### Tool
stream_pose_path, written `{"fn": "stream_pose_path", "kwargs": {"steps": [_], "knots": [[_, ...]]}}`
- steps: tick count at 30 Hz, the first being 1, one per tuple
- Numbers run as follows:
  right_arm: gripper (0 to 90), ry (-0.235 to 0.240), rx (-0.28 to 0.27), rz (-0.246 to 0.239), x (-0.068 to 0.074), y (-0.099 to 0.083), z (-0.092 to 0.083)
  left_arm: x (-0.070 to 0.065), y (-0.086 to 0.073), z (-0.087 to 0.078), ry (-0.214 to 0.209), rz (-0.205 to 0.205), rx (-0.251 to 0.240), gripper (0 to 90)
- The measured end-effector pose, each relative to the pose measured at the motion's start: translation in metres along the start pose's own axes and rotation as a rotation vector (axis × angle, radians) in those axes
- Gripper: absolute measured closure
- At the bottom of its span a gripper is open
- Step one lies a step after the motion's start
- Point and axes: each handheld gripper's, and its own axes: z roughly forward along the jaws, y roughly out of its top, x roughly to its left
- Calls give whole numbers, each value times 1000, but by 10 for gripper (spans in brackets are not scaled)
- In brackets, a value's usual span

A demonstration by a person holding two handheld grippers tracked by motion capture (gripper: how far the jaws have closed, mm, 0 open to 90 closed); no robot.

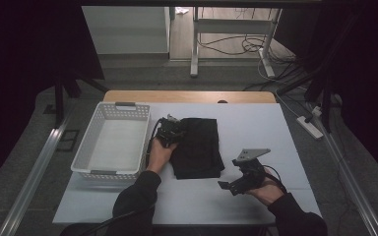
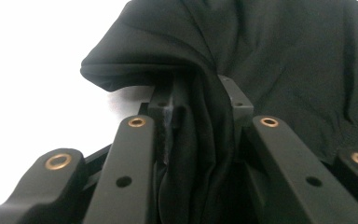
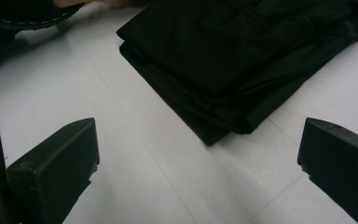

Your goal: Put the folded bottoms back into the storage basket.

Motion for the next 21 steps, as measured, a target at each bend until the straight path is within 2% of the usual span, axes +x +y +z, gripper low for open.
{"fn": "stream_pose_path", "kwargs": {"steps": [10,21], "knots": [[0,12,12,-47,-3,13,19,1,0,0,-6,-5,0,717],[0,42,37,-97,-1,32,50,1,0,0,-7,-7,0,717]]}}
